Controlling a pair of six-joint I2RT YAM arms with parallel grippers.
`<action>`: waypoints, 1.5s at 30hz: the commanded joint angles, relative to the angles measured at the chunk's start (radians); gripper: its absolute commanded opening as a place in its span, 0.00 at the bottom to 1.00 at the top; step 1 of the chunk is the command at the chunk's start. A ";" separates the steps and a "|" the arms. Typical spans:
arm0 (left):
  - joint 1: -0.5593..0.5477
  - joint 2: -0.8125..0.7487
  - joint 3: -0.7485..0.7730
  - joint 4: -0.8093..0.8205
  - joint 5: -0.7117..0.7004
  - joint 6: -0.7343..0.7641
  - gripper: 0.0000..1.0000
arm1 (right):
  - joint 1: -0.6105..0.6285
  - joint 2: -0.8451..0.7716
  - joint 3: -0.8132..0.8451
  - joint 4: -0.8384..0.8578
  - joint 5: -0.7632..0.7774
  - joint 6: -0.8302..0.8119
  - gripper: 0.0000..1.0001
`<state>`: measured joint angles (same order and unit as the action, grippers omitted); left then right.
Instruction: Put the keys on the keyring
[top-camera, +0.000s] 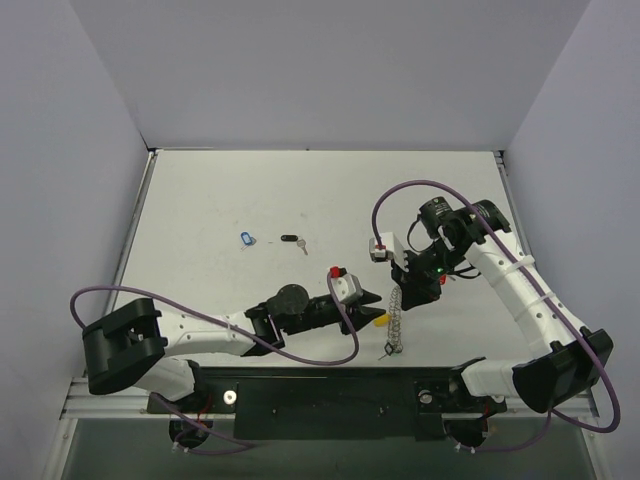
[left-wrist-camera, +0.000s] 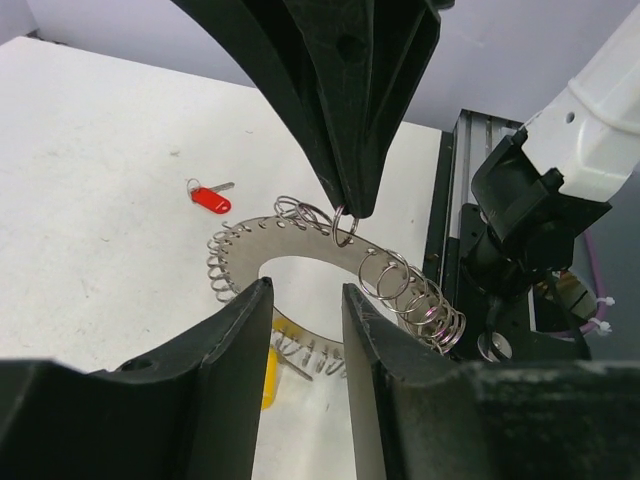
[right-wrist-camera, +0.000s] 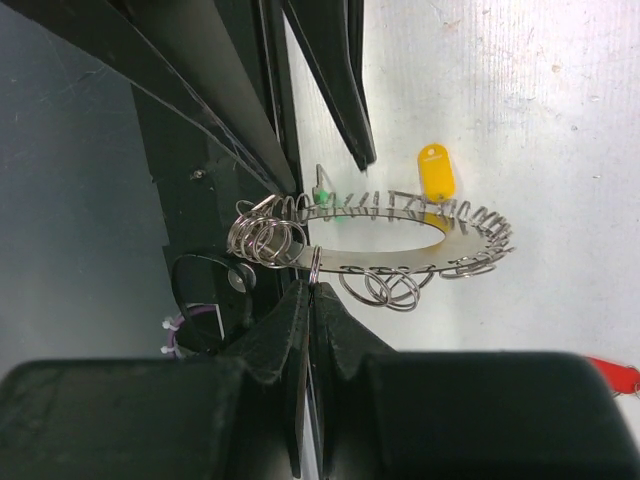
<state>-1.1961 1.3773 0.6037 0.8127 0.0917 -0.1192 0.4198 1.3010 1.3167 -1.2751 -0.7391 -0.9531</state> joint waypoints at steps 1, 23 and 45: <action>-0.002 0.064 0.073 0.135 0.056 0.009 0.42 | 0.004 -0.003 0.015 -0.052 -0.016 -0.006 0.00; -0.002 0.178 0.120 0.226 0.141 -0.022 0.23 | 0.002 -0.002 0.001 -0.066 -0.054 -0.052 0.00; -0.007 0.017 -0.113 0.578 -0.035 -0.183 0.00 | -0.234 -0.189 -0.130 -0.296 -0.509 -0.663 0.58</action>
<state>-1.1965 1.4651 0.4973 1.1645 0.1112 -0.2504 0.1894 1.1938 1.2835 -1.2926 -1.0267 -1.3132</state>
